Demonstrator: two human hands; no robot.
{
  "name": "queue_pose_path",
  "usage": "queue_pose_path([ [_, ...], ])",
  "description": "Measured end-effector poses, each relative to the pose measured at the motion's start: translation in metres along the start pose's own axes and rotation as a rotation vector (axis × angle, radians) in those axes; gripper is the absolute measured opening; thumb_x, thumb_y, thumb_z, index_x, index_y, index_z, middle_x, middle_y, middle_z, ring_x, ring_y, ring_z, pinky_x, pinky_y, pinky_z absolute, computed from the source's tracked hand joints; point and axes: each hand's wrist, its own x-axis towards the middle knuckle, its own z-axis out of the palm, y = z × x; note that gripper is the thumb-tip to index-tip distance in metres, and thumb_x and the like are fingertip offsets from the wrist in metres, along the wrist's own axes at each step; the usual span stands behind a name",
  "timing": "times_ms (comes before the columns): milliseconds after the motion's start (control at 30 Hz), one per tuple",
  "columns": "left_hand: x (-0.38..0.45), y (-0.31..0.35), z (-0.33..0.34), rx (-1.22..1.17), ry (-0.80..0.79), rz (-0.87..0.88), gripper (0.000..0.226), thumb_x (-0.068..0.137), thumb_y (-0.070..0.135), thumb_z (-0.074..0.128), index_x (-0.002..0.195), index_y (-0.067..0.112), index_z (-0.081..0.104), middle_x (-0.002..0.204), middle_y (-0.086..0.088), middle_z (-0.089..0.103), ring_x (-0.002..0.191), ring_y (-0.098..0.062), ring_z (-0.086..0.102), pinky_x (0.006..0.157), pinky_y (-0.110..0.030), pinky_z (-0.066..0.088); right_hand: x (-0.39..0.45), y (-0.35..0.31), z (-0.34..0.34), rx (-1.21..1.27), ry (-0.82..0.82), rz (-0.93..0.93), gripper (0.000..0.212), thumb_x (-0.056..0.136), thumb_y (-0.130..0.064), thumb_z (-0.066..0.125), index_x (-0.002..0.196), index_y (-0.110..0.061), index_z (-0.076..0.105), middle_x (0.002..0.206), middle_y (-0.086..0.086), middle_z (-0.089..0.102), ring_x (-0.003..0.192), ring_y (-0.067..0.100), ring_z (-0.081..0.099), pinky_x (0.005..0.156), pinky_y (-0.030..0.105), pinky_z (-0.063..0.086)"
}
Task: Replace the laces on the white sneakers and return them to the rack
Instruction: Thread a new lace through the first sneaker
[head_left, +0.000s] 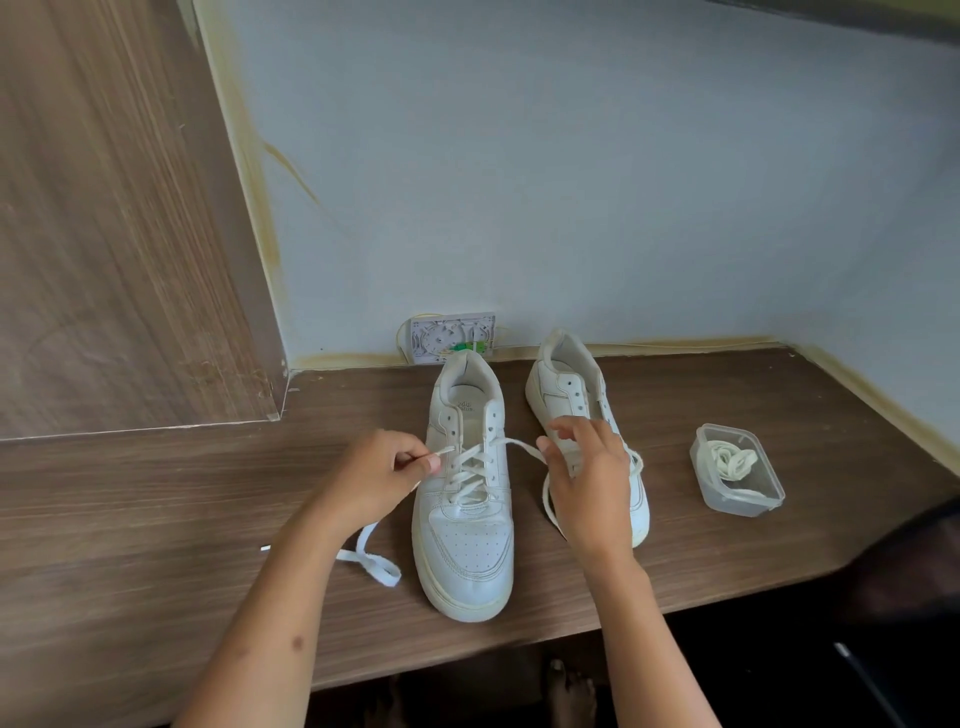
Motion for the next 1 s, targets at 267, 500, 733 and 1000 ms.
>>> queue_pose_path([
  [267,-0.012,0.025,-0.006,-0.294,0.009,0.144,0.023,0.079,0.054,0.069,0.078,0.033,0.078,0.097,0.005,0.048,0.085,0.005,0.050,0.080,-0.014,0.037,-0.019,-0.033,-0.013,0.205,-0.212,-0.022,0.009,0.091,-0.037,0.064,0.094,-0.031,0.070,0.096,-0.012,0.060,0.099,0.008,0.052,0.083,0.017,0.039],
  [500,-0.023,0.050,0.000,-0.490,0.101,0.201,0.014,0.078,0.044,0.075,0.082,0.031,0.080,0.102,0.002,0.049,0.101,-0.004,0.054,0.095,-0.024,0.044,-0.033,-0.078,-0.017,0.777,-0.608,0.228,0.025,0.084,-0.031,0.065,0.103,-0.017,0.074,0.117,0.013,0.060,0.108,0.014,0.060,0.095,0.027,0.047],
  [733,-0.022,0.045,-0.009,-0.476,0.368,0.028,0.010,0.089,0.023,0.067,0.084,0.022,0.076,0.096,0.003,0.059,0.092,-0.006,0.056,0.078,-0.014,0.039,-0.027,-0.077,-0.037,1.004,-0.704,0.345,0.022,0.094,-0.030,0.058,0.093,-0.015,0.073,0.093,0.002,0.069,0.098,0.016,0.059,0.098,0.033,0.040],
  [1000,-0.016,0.027,-0.003,-0.208,0.520,-0.088,0.019,0.093,0.027,0.060,0.085,0.020,0.076,0.077,0.005,0.057,0.074,-0.018,0.054,0.068,-0.033,0.042,-0.026,-0.080,-0.086,0.685,-0.665,0.305,0.023,0.094,-0.031,0.061,0.089,-0.010,0.069,0.072,-0.005,0.059,0.082,0.004,0.059,0.093,0.024,0.042],
])
